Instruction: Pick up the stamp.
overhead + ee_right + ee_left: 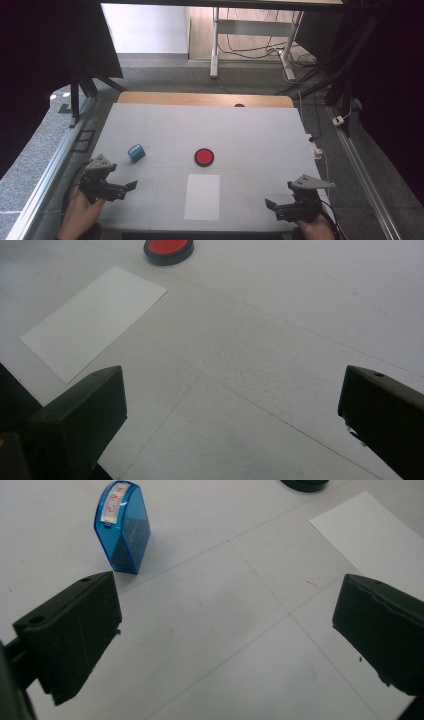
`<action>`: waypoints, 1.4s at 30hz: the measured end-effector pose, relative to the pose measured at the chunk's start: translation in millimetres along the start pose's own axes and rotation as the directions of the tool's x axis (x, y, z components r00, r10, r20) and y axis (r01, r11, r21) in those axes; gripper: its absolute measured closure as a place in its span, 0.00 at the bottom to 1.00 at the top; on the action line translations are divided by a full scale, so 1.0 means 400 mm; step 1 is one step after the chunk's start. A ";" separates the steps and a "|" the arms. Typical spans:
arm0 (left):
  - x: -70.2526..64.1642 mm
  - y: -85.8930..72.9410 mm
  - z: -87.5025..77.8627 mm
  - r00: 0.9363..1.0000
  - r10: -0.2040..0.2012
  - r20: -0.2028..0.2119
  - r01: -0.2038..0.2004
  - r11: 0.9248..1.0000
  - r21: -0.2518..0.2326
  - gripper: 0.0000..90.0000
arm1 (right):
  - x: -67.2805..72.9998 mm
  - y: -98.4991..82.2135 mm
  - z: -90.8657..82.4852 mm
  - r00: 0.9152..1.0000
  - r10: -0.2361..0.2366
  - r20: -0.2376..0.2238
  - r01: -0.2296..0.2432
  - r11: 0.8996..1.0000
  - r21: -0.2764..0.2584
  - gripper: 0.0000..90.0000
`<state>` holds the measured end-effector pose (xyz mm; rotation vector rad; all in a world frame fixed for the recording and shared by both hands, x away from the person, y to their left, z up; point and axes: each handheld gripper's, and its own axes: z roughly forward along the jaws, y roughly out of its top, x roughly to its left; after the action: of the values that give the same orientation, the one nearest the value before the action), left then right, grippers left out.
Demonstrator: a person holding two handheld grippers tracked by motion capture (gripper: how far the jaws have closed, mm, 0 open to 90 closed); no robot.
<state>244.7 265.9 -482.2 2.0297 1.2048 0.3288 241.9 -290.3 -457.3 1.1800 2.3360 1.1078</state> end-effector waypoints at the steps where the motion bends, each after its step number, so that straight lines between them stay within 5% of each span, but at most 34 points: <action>1: 0.005 0.004 0.004 1.000 -0.001 -0.002 0.001 1.000 0.002 0.00 | 0.000 0.000 0.000 1.000 -0.001 0.000 0.001 1.000 0.000 0.00; 25: 0.093 0.072 0.079 0.999 -0.013 -0.030 0.014 1.000 0.021 0.00 | -0.001 0.000 0.001 1.000 0.002 -0.002 -0.002 1.000 0.002 0.00; 42: 0.138 0.120 0.149 1.000 0.028 -0.003 -0.027 0.997 0.069 0.00 | -0.001 0.001 0.002 1.000 0.003 -0.006 -0.003 1.000 0.006 0.00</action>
<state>337.4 270.7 -497.6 2.1073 1.2065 0.3085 242.9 -290.2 -457.7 1.1837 2.3443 1.1076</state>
